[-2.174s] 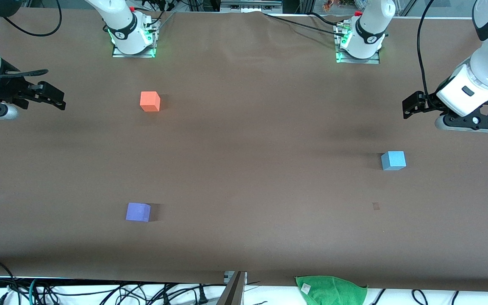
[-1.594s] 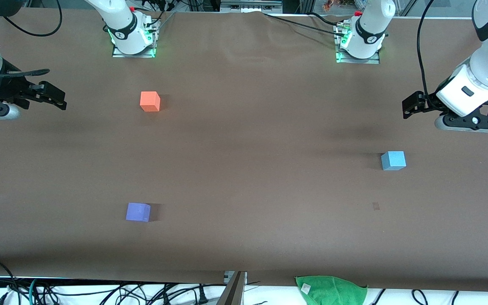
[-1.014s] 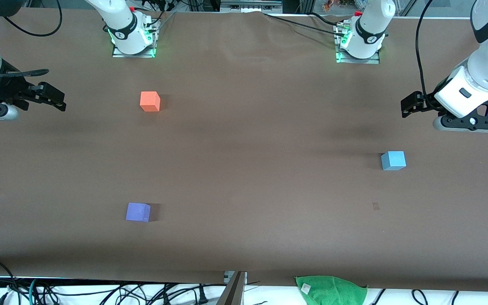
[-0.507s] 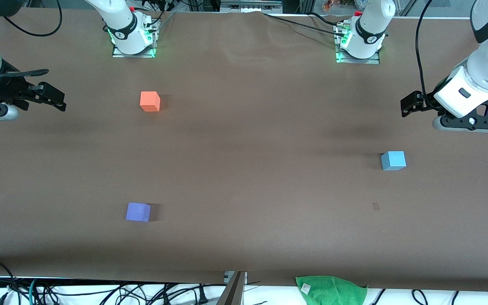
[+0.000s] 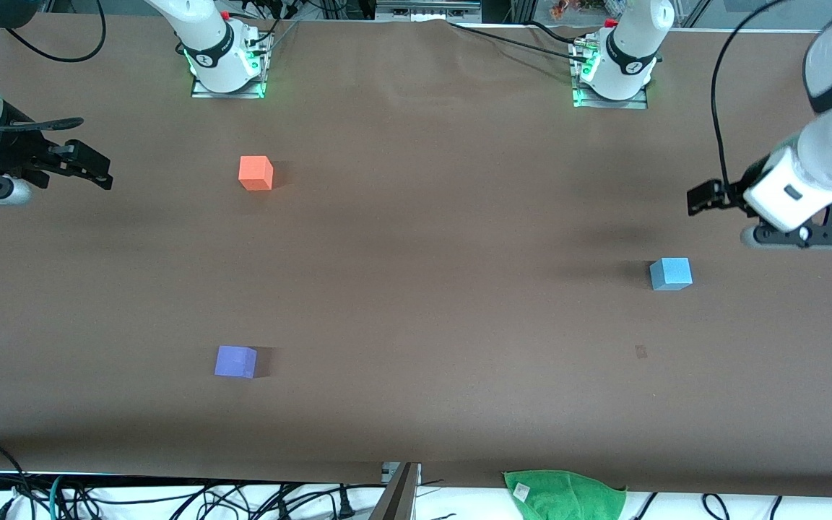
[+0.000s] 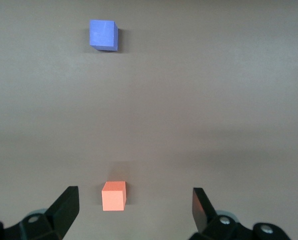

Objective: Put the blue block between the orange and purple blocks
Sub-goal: 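Lower the left gripper over the light-blue cube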

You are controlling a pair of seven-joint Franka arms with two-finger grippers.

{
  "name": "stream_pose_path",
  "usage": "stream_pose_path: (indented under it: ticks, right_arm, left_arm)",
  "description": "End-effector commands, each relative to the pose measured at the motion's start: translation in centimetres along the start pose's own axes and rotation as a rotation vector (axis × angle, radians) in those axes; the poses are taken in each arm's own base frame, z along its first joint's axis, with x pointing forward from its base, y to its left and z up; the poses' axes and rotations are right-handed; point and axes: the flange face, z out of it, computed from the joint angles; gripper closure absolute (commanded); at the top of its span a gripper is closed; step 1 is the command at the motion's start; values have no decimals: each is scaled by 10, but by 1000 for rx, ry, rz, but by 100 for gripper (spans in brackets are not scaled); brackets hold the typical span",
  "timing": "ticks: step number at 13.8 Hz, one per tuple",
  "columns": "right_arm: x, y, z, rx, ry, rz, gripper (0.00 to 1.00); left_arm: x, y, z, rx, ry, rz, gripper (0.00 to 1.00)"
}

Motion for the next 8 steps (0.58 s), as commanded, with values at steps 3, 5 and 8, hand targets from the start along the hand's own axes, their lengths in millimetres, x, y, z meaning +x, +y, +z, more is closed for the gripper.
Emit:
stream_pose_path:
  ticks: [3,5,8]
  right_arm:
    - [0,3,-2,3,8,15,0]
    - [0,2,-2,3,8,13,0]
    - [0,-2,-2,-3,9,5,0]
  left_arm:
    - [54,-22,82,-33,-33,-27,0]
    - [63,-36,114,-42,-48,-49,0]
    - [62,-53,178,-3,-38,-52,0]
